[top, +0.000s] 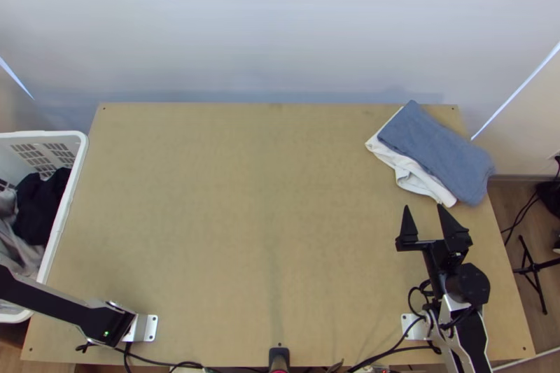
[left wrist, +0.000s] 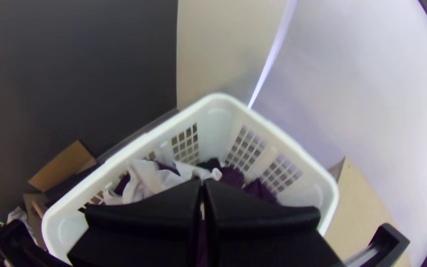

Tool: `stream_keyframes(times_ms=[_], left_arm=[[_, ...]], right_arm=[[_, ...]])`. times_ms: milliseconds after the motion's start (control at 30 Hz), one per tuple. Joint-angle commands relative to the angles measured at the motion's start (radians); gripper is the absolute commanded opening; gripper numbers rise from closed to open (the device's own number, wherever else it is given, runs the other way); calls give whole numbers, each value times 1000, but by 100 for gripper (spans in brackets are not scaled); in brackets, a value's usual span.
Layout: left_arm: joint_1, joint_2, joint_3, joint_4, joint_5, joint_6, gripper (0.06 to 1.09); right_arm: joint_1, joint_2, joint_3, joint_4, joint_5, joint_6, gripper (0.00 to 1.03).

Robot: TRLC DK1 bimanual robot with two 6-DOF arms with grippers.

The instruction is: Fold the t-shirt

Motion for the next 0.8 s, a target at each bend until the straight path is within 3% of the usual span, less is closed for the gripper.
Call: stream_keyframes(times_ms=[0,233,567,767], left_arm=[[-2,-139,241,1,104,-269,9],[-67,-342,256,91,161,-478,9],[-317,-578,217,126,161,-547,9],[-539,-636,201,126,95,-539,9]], right_arm=[[1,0,0,0,0,0,99],[1,0,0,0,0,0,99],[0,0,0,0,0,0,99],[0,0,0,0,0,0,99]])
